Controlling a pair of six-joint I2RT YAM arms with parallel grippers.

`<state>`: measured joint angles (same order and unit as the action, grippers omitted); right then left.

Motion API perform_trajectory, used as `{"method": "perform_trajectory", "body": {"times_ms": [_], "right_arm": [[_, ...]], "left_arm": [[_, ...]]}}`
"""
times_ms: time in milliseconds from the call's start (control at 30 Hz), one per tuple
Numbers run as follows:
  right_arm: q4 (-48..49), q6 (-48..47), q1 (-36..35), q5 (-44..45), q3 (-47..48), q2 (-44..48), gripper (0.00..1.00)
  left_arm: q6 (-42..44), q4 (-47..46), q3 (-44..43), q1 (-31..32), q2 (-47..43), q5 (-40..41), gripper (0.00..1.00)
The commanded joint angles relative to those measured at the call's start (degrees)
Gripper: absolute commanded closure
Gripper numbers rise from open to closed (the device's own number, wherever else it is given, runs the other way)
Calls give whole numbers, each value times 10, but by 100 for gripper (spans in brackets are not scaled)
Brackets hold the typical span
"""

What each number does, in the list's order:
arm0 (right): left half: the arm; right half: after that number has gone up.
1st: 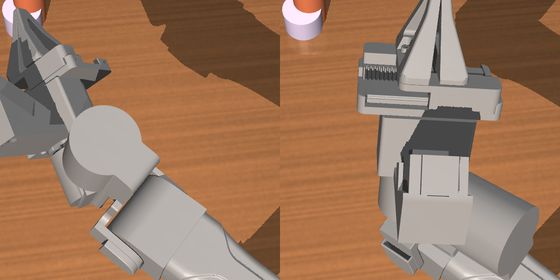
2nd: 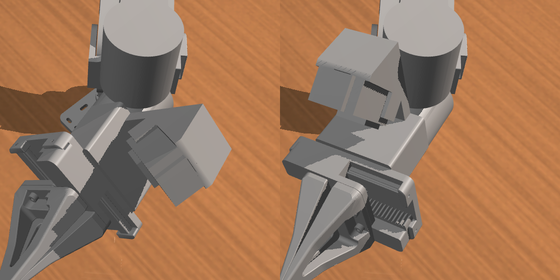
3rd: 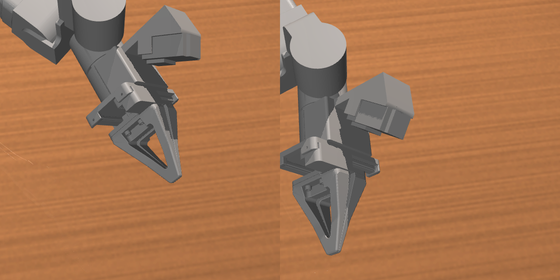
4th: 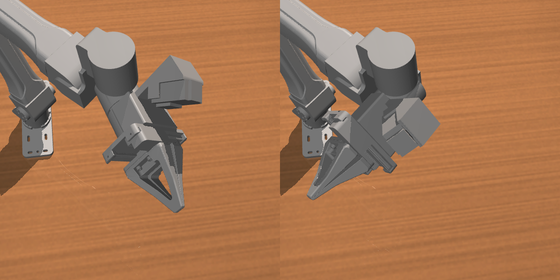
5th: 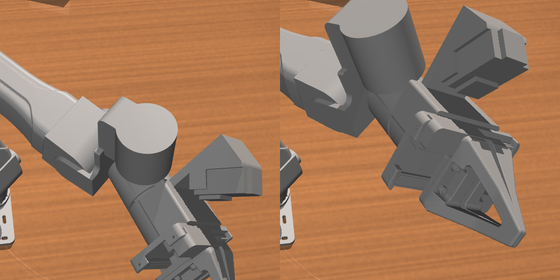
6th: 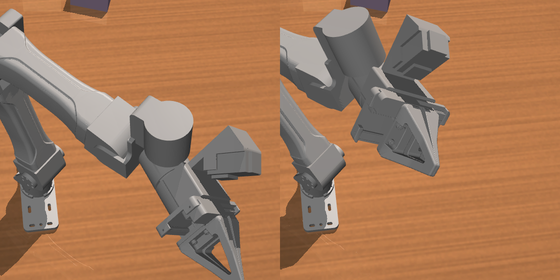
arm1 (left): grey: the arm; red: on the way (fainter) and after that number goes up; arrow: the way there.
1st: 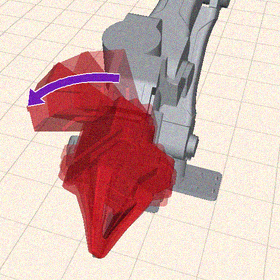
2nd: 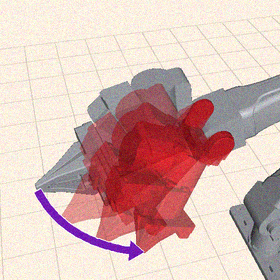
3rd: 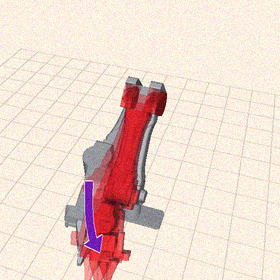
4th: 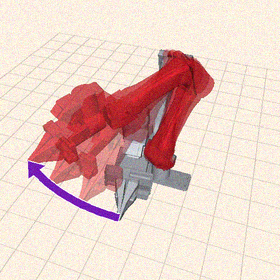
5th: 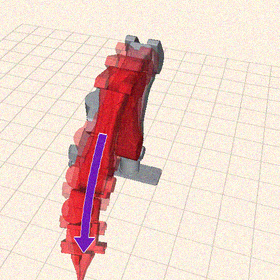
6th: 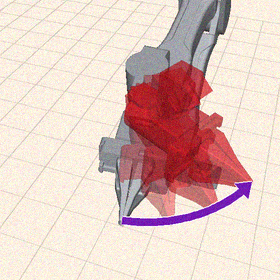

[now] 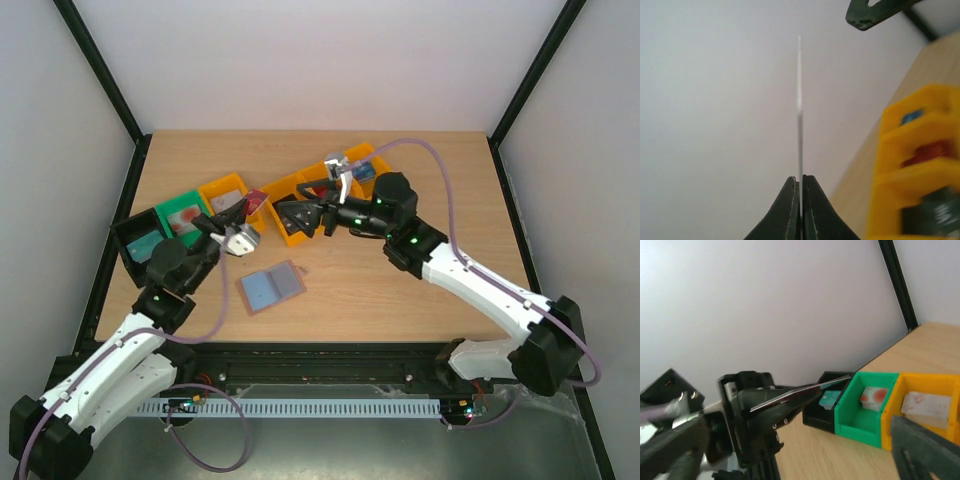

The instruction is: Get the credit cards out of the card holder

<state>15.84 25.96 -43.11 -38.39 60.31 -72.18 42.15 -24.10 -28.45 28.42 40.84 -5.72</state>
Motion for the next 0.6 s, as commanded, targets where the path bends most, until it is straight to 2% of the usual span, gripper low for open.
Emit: {"method": "perform_trajectory", "body": {"times_ms": [0, 133, 200, 267, 467, 500, 567], "right_arm": [[37, 84, -1, 13, 15, -41, 1], [78, 117, -6, -20, 23, -76, 1], [85, 124, -10, -39, 32, -93, 0], [97, 129, -13, -61, 34, -104, 7], [104, 146, -14, -117, 47, -130, 60], [105, 148, -15, -122, 48, -133, 73], [89, 146, -15, -129, 58, -141, 87]], "left_arm": [[432, -112, 25, 0, -10, 74, 98], [556, -141, 44, 0, -11, 43, 98], [589, -148, 53, 1, -11, 29, 98], [606, -147, 57, 3, -10, 26, 98], [640, -131, 61, 6, 0, 29, 98], [645, -133, 63, 7, 0, 26, 98], [651, -137, 65, 6, 1, 23, 98]]}}
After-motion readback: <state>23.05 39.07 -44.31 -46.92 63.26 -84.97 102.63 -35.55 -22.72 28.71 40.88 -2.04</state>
